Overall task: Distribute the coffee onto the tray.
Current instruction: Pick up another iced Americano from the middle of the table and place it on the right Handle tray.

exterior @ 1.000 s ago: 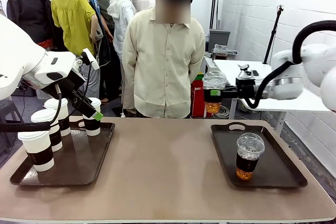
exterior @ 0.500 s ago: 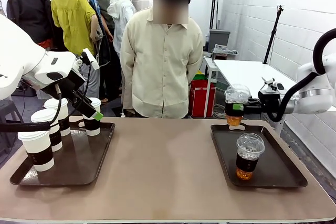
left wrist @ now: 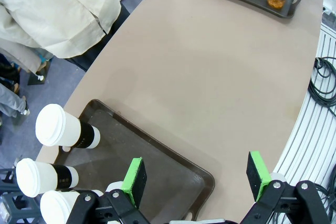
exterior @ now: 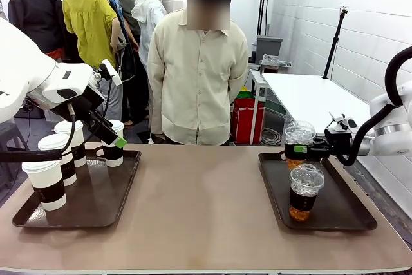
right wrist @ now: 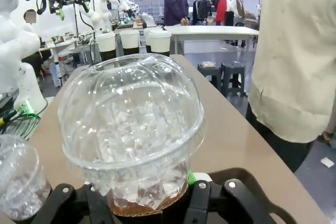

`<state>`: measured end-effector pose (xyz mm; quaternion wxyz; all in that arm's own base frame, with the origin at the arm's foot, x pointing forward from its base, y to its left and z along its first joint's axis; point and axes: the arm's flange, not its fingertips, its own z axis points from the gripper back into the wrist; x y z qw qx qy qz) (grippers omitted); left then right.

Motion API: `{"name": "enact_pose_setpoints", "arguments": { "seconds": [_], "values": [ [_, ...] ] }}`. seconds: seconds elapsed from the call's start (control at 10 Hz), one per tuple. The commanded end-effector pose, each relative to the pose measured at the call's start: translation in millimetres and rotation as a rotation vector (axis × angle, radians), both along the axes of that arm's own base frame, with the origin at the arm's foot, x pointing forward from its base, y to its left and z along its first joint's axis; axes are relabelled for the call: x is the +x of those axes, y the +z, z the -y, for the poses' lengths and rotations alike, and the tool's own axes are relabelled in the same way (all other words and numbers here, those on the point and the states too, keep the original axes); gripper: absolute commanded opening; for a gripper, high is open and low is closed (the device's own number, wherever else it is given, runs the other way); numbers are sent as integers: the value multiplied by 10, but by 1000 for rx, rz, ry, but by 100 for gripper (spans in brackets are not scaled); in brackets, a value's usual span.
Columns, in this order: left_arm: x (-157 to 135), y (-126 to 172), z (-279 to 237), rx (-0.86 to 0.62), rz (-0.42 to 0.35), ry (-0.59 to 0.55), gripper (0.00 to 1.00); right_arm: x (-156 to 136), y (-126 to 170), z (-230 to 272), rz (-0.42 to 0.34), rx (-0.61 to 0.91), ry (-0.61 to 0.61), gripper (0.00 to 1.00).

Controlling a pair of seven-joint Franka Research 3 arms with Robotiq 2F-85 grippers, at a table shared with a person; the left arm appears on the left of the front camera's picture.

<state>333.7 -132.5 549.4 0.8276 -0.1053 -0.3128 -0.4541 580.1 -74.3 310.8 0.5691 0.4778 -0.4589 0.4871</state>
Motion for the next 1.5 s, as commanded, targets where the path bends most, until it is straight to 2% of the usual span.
{"name": "enact_pose_setpoints", "arguments": {
  "seconds": [0.0,0.7,1.0,1.4],
  "values": [
    [-3,0,-9,2,-4,-2,100,-3,-49,75,22,24,11,46],
    [-3,0,-9,2,-4,-2,100,106,-451,278,-19,30,-69,46],
    [-3,0,-9,2,-4,-2,100,148,-567,301,-33,36,-76,46],
    [-3,0,-9,2,-4,-2,100,192,-641,310,-89,34,-85,46]
  ]
}}
